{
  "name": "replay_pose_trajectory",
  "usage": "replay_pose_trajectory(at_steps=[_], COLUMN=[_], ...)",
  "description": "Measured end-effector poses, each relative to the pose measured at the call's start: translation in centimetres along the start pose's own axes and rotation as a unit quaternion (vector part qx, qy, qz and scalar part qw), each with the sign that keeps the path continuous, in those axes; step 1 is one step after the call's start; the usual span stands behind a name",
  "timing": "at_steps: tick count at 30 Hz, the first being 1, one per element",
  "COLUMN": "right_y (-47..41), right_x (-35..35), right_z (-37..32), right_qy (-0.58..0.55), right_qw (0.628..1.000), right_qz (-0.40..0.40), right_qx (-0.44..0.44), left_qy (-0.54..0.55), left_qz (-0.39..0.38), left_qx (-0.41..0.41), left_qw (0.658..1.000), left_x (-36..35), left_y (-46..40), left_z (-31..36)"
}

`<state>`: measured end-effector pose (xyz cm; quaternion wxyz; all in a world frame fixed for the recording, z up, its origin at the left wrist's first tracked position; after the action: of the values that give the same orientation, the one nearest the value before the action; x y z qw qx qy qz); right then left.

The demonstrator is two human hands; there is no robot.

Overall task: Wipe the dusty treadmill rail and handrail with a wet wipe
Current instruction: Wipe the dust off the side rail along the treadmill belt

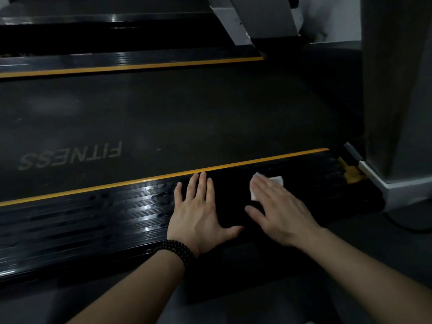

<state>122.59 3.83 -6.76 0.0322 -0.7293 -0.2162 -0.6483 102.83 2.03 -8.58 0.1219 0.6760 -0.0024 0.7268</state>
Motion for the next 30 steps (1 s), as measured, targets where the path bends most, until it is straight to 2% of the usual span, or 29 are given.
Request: replay_pose_trajectory(at_steps=[3, 8, 12, 15, 20, 26, 30], right_y=[-3.4, -1.9, -2.7, -4.7, -2.7, -5.4, -6.3], right_x=[0.8, -0.1, 0.6, 0.7, -0.4, 0.5, 0.6], right_z=[-1.4, -4.1, -2.4, -3.5, -5.2, -4.1, -5.9], right_qy=[-0.022, -0.008, -0.004, -0.019, -0.023, -0.021, -0.031], right_qw=[0.999, 0.997, 0.999, 1.0, 0.997, 1.0, 0.999], right_qz=[0.01, -0.013, -0.005, 0.008, -0.008, 0.008, 0.003], right_qx=[-0.027, 0.074, 0.033, 0.006, 0.075, -0.004, 0.034], left_qy=[0.001, 0.012, 0.012, 0.013, 0.018, 0.016, 0.024], left_qz=[0.004, 0.008, 0.004, 0.006, 0.014, 0.012, 0.017], left_qx=[-0.001, -0.006, -0.005, -0.006, -0.009, -0.008, -0.008], left_qw=[1.0, 1.0, 1.0, 1.0, 1.0, 1.0, 1.0], left_x=[0.0, -0.1, -0.1, -0.1, -0.2, -0.1, -0.1], left_y=[0.0, 0.0, 0.0, 0.0, 0.0, 0.0, -0.1], left_z=[0.0, -0.1, -0.1, -0.1, 0.0, 0.0, 0.0])
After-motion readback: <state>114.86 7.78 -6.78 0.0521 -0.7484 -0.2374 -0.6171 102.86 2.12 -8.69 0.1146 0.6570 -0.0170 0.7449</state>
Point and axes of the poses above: each hand's wrist, its own y-axis away from the middle knuckle, its own x-axis out of the back of the hand, z = x × y, the point moved 3 cm from there along -y, towards the middle knuckle, and after that the axes turned 3 degrees about -z, right-handed, at the moved point
